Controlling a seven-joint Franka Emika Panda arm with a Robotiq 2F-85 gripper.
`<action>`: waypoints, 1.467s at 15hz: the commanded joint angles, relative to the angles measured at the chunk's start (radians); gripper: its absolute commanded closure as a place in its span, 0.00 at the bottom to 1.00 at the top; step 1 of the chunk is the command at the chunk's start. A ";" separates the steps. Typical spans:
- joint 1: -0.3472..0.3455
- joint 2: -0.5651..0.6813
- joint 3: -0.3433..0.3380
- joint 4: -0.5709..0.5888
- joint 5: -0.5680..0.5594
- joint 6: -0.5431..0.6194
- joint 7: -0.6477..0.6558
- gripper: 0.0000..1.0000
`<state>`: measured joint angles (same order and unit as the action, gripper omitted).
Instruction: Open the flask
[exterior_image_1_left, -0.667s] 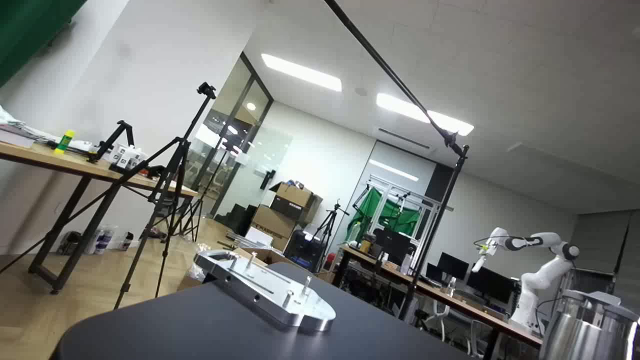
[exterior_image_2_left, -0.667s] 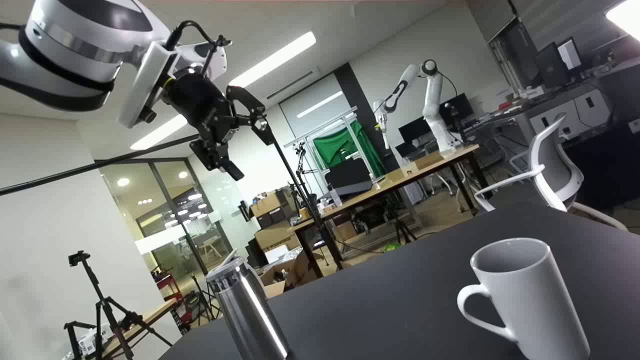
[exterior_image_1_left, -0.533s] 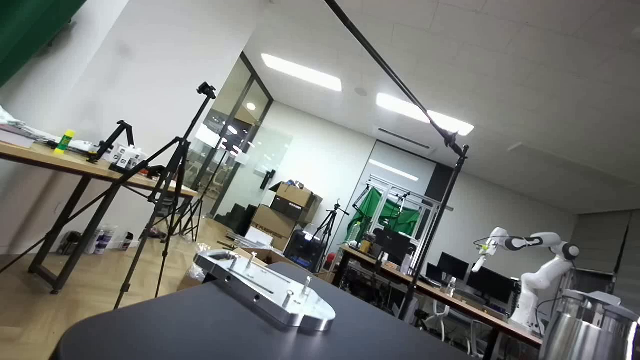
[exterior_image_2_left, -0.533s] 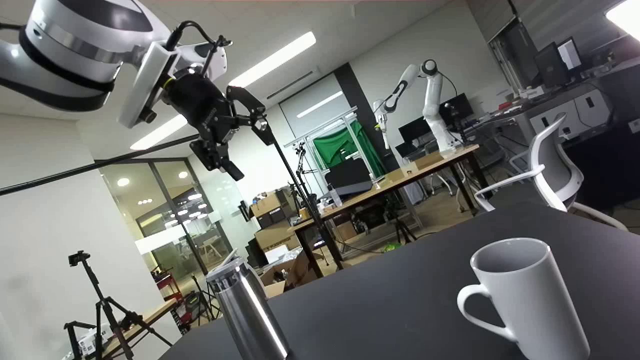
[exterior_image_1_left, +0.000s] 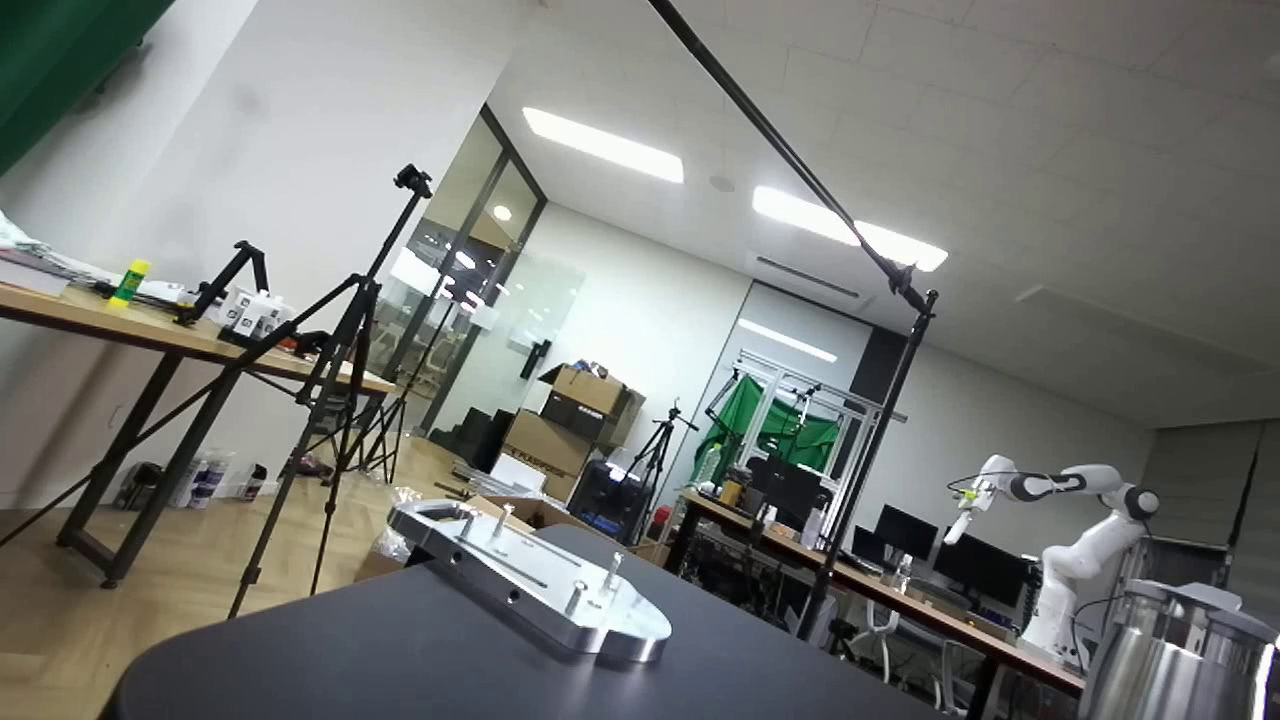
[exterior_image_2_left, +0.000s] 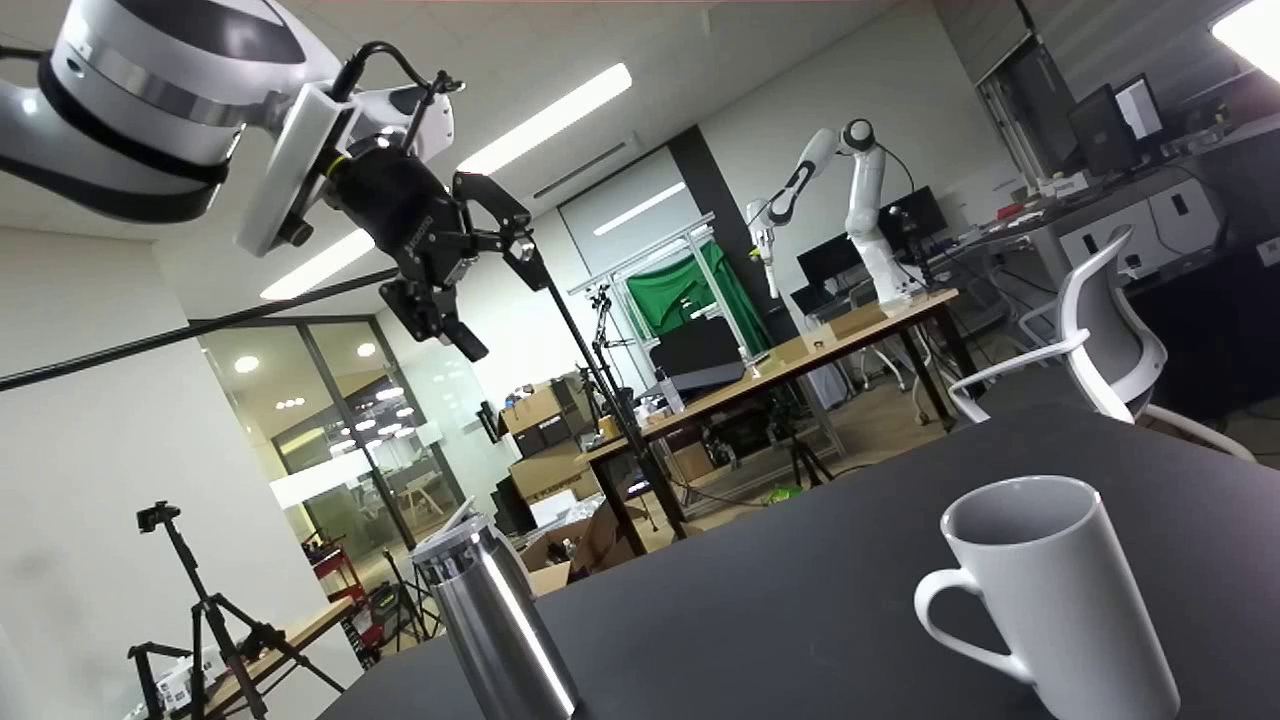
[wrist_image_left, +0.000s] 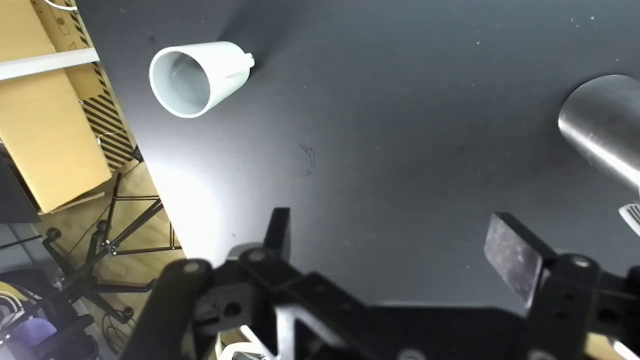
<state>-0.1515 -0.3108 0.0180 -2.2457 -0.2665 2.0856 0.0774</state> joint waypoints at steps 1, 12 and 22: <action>0.021 0.000 -0.019 0.003 -0.006 -0.005 0.005 0.00; 0.021 0.000 -0.019 0.003 -0.006 -0.005 0.005 0.00; 0.121 0.279 0.011 0.221 0.156 -0.063 0.016 0.67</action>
<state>-0.0640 -0.1390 0.0222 -2.1512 -0.1543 2.0810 0.0784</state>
